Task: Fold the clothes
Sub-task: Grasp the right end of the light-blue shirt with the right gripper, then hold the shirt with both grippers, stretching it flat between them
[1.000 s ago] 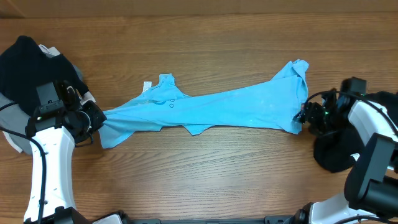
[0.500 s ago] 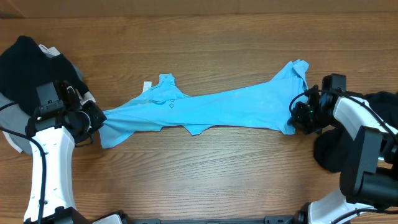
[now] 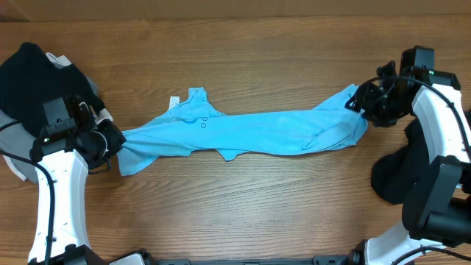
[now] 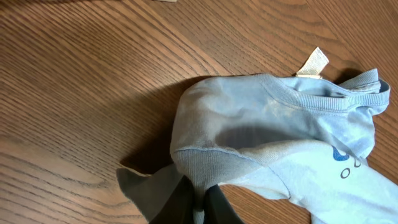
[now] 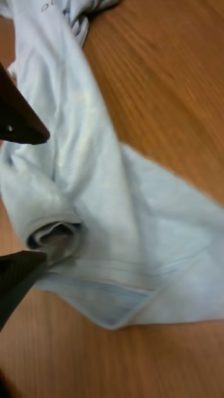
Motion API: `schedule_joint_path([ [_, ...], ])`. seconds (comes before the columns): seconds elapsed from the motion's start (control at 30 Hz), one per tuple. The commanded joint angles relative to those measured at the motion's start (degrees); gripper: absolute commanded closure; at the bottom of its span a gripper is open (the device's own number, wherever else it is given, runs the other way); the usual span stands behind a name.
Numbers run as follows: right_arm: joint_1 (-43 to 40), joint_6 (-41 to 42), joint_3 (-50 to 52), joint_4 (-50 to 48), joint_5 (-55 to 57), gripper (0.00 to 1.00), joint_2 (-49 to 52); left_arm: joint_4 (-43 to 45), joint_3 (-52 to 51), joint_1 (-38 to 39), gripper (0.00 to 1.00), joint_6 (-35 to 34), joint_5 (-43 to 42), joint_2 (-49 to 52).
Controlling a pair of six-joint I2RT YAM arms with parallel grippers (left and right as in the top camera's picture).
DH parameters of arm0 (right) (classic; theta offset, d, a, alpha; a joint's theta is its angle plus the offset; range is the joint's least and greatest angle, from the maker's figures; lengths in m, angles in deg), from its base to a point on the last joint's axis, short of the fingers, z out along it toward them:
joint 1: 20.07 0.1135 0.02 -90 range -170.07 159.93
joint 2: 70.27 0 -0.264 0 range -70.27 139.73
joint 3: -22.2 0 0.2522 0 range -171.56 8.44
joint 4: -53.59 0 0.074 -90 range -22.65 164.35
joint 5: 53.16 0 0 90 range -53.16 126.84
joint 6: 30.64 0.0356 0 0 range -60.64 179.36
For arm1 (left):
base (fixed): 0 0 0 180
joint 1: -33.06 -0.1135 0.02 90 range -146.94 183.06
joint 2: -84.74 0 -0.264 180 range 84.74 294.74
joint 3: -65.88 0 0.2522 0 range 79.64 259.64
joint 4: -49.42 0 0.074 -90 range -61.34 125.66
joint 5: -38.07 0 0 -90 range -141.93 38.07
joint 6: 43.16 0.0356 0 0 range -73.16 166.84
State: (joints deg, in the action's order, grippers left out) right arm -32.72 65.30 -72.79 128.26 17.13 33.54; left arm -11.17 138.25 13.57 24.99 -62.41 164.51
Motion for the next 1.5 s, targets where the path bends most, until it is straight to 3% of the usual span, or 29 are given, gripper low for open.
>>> schedule_joint_path([
  [0.0, 0.1, 0.0, 0.3, 3.4, 4.5, 0.40, 0.4, 0.0, 1.0, 0.4, 0.91, 1.3, -0.1, -1.2],
  [0.13, 0.1, 0.0, 0.5, 11.0, 8.6, 0.41, 0.4, 0.0, 1.0, 0.4, 0.91, 1.3, -0.1, -1.1],
  [0.2, 0.1, 0.0, 1.6, 11.2, 8.5, 0.72, 0.4, 0.1, 1.0, 0.4, 0.91, 1.3, -0.1, -1.1],
  [0.23, 0.1, 0.1, 2.6, 10.9, 8.5, 0.81, 0.4, 0.1, 1.0, 0.4, 0.91, 1.3, -0.1, -1.2],
  [0.27, 0.1, 0.1, 3.5, 10.4, 8.5, 0.82, 0.4, 0.0, 1.0, 0.4, 0.91, 1.3, -0.1, -1.2],
  [0.4, 0.1, 3.5, 9.5, 4.1, 8.2, 0.73, 0.4, -0.1, 1.0, 0.4, 0.91, 1.3, -0.1, -1.1],
  [0.5, 0.2, 3.4, 14.3, -2.6, 1.4, 0.67, 0.4, -0.1, 1.0, 0.4, 0.91, 1.3, -0.1, -1.2],
  [0.83, 0.4, 5.3, 17.2, -11.0, -5.9, 0.67, 0.4, -0.6, 1.0, 0.4, 0.91, 1.3, -0.1, -1.1],
  [1.2, 0.4, 7.9, 17.2, -14.3, -2.6, 0.67, 0.5, -0.6, 1.0, 0.4, 0.91, 1.3, -0.1, -1.1],
  [1.3, 0.4, 7.9, 17.2, -14.3, -1.9, 0.73, 0.5, -0.6, 1.0, 0.4, 0.91, 1.3, -0.1, -1.1],
  [1.47, 0.4, 8.1, 17.2, -14.6, -0.6, 0.74, 2.7, -0.5, 1.0, 0.4, 0.91, 1.3, -0.1, -1.2],
])
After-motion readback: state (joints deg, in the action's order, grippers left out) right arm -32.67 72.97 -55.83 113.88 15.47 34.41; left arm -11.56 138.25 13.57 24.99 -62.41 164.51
